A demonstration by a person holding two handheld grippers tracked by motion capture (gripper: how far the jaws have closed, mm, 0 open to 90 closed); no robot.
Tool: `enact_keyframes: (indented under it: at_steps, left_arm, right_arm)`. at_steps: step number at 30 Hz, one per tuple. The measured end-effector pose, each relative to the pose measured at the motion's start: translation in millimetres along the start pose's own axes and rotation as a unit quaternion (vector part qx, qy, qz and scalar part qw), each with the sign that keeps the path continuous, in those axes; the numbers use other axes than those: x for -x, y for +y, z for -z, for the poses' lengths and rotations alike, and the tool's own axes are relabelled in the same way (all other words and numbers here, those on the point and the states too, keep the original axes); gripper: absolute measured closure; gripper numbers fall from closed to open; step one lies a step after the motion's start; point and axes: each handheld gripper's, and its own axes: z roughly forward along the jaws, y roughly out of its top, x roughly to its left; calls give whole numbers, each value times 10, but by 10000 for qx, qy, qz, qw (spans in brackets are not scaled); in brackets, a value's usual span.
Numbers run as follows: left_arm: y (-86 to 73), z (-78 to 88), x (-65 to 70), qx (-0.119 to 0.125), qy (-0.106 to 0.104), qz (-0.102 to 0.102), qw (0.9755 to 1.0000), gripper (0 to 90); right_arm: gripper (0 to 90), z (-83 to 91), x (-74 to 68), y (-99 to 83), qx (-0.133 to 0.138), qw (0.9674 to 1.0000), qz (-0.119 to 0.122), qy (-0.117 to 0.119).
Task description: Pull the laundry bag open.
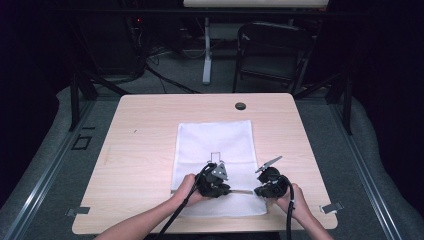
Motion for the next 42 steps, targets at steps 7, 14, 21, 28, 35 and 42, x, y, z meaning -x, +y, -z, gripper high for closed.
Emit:
enact_keyframes:
  at_steps: [7,14,21,28,35,42]
  left_arm:
    - [-3,22,10,-2,38,-6,10000,819]
    - [-32,74,14,-1,46,-47,10000,819]
    - [-94,119,-16,43,6,31,10000,819]
    - [-125,153,-19,44,22,11,10000,819]
    - [-163,189,-37,7,-15,-11,10000,819]
    - [-192,199,-39,25,-60,-27,10000,818]
  right_arm:
    - [900,-1,-5,1,2,10000,-9,-19]
    - [900,-1,-2,1,0,10000,-7,-6]
    - [900,-8,-4,-7,61,10000,-63,-13]
    - [900,2,2,3,-31,10000,10,-23]
    - [900,4,0,-2,-31,10000,19,-1]
    - [900,-6,-34,-6,36,10000,-70,-4]
